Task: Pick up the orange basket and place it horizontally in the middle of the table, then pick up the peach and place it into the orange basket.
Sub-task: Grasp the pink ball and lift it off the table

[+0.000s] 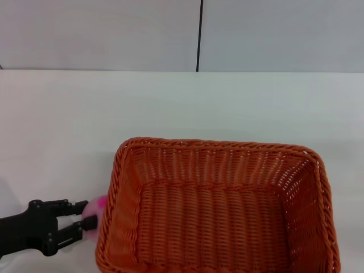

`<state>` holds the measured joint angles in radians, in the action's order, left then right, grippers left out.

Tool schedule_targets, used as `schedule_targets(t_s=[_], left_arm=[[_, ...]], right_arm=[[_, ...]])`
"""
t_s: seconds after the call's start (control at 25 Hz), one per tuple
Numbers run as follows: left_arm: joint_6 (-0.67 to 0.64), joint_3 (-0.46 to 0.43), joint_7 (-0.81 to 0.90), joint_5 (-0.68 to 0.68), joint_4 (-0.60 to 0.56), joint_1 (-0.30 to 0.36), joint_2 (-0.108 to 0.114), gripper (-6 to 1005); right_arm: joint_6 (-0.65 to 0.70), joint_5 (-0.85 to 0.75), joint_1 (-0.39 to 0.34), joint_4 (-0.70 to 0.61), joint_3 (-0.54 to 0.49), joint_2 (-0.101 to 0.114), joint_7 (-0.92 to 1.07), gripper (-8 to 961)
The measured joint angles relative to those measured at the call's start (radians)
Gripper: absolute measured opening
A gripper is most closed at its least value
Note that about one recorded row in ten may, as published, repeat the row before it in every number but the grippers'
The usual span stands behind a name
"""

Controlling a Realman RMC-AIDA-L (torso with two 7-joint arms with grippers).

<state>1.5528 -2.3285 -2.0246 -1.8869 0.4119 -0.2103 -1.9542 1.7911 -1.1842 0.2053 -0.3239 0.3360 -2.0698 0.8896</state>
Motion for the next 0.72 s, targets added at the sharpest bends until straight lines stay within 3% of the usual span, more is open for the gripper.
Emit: schedule_targets(t_s=[0.36, 0.72], left_arm=[[0.009, 0.0, 0.0, -0.008, 0.001, -0.006, 0.001, 205], [0.014, -0.009, 0.0, -0.008, 0.001, -0.006, 0.0, 147]], right_arm=[[-0.01, 0.0, 0.0, 0.0, 0.0, 0.001, 0.0, 506], [-0.012, 0.0, 0.002, 0.001, 0.0, -0.001, 0.0, 506]])
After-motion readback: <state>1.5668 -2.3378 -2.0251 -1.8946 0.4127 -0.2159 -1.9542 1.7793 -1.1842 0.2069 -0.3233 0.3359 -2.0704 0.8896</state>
